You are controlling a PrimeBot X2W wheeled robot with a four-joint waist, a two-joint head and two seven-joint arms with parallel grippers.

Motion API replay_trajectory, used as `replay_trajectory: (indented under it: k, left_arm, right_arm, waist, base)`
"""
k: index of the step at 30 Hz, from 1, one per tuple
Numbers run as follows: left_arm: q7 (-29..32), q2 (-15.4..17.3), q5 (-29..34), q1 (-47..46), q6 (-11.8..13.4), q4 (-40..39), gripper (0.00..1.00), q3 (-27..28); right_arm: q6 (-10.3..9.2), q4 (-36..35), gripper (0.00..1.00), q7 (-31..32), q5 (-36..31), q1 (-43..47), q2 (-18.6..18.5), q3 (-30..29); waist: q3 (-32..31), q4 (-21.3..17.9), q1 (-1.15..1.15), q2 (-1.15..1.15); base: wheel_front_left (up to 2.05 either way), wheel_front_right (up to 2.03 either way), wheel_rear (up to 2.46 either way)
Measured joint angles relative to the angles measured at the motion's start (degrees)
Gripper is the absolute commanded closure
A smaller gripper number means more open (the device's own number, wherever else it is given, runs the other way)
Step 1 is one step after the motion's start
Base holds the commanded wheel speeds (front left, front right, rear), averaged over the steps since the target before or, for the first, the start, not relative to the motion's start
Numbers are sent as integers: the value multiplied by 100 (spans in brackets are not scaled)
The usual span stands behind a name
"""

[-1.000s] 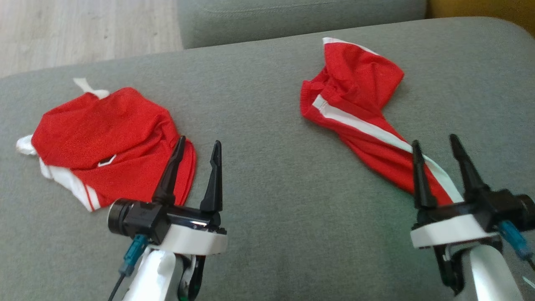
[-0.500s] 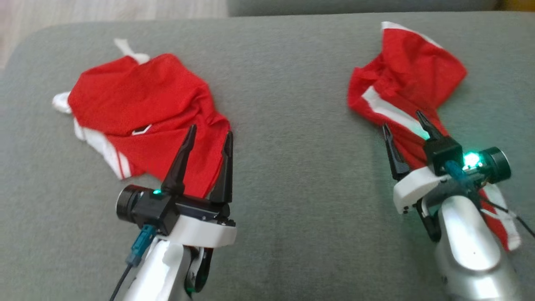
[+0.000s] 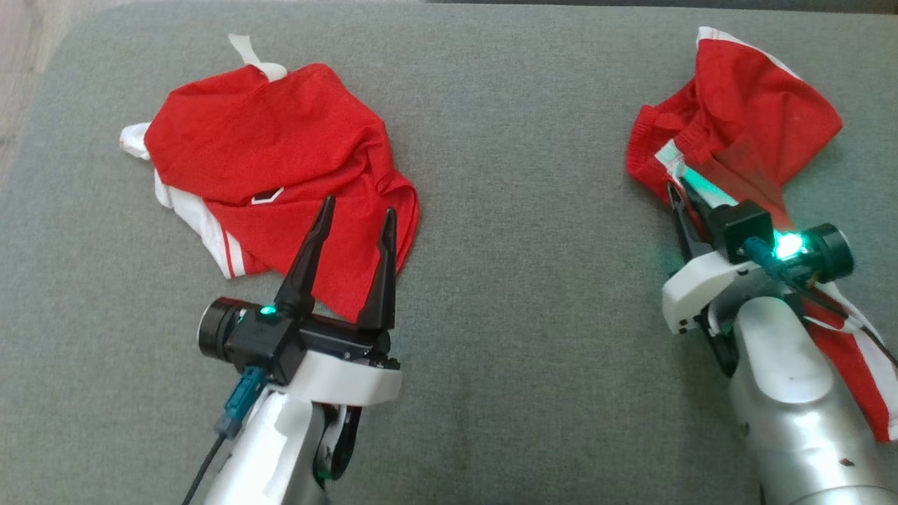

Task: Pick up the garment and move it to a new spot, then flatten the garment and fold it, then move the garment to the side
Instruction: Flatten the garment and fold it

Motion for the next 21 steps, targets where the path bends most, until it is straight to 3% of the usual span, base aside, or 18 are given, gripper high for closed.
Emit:
replay_trajectory:
  k: [5, 12, 21]
  left_arm:
    - [0, 0, 3, 8, 4, 40, 0, 35]
    - [0, -1, 11, 57, -2, 70, 0, 49]
    - [0, -1, 18, 124, -2, 98, 0, 64]
  right_arm:
    - [0, 58, 100, -208, 454, -71, 36, 521]
    - [0, -336, 100, -249, 1469, 18, 49, 2142]
    - [0, -425, 100, -249, 2013, 258, 51, 3444]
  waist:
    - [-101, -81, -1, 0]
    - [-329, -231, -1, 0]
    - [-482, -322, -1, 0]
  base:
    - [0, 0, 0]
    - [0, 0, 0]
    - [0, 0, 0]
